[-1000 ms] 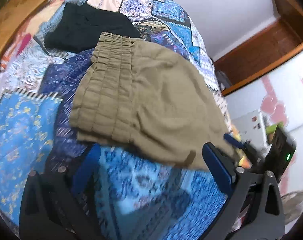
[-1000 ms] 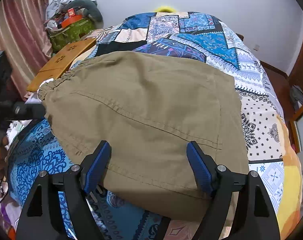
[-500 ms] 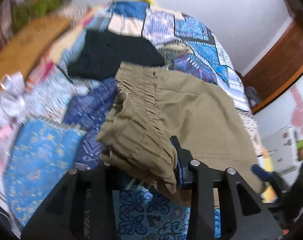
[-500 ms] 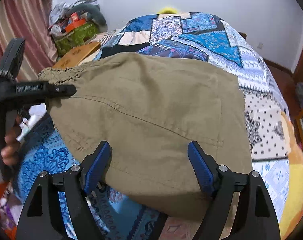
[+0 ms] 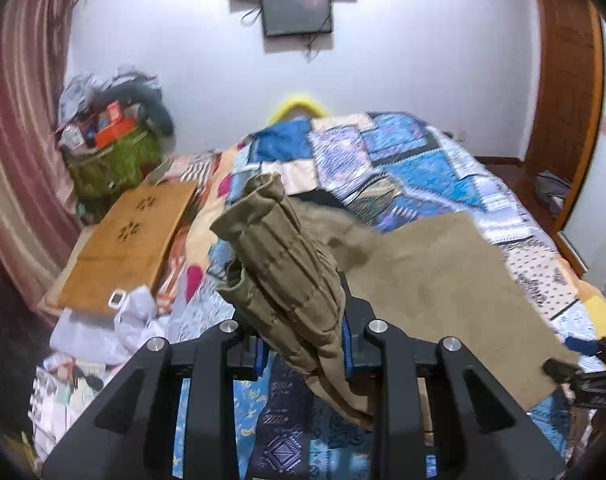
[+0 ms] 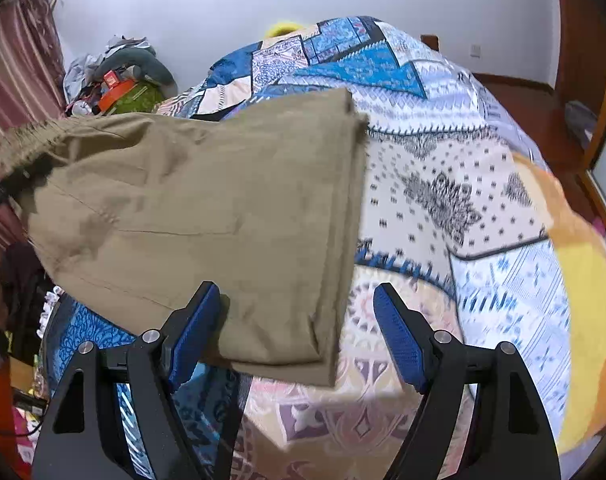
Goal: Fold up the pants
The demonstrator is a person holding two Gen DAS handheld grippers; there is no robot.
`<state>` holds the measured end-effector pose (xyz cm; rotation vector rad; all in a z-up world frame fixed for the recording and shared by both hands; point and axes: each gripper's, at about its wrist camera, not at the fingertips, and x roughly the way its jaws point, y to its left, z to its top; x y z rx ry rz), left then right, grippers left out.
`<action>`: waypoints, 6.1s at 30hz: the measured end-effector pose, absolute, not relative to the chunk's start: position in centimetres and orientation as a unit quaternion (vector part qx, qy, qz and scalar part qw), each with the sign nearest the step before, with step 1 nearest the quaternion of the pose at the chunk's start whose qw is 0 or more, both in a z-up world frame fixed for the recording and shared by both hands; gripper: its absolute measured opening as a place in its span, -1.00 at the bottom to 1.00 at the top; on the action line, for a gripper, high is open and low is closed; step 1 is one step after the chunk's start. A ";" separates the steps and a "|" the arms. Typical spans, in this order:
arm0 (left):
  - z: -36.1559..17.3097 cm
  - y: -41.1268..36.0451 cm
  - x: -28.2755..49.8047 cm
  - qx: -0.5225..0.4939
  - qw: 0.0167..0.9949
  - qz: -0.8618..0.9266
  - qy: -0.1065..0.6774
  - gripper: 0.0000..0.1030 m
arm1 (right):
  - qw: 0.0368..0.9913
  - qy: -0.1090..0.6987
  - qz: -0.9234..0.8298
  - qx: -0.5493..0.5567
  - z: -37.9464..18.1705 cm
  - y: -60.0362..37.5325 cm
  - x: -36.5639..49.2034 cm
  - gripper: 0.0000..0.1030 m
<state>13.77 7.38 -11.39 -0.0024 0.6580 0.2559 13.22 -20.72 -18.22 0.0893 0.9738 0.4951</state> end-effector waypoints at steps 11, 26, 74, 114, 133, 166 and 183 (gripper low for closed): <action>-9.8 0.6 16.0 -0.028 0.948 -0.014 0.318 -0.49 | 0.855 0.454 0.245 0.046 -18.2 -20.9 13.4 0.48; -12.2 -4.4 18.3 -0.055 0.911 -0.103 0.397 -0.19 | 0.858 0.450 0.241 0.060 -18.4 -21.3 13.3 0.48; -26.3 7.4 34.4 0.069 0.834 0.058 0.545 1.00 | 0.895 0.406 0.167 0.078 -13.9 -22.8 12.8 0.59; -22.7 14.6 15.5 -0.017 0.831 0.049 0.553 0.73 | 0.858 0.461 0.225 0.019 -16.0 -21.6 13.7 -0.27; -15.0 4.8 25.0 0.003 0.881 -0.070 0.467 0.63 | 0.857 0.444 0.261 -0.017 -15.0 -19.5 22.0 -0.26; -14.2 6.5 23.6 -0.002 0.901 -0.013 0.434 0.25 | 0.877 0.405 0.258 -0.018 -12.5 -20.1 20.8 -0.23; -20.7 14.6 20.9 -0.079 0.865 0.017 0.496 0.71 | 0.869 0.441 0.214 -0.067 -15.8 -20.7 19.0 0.60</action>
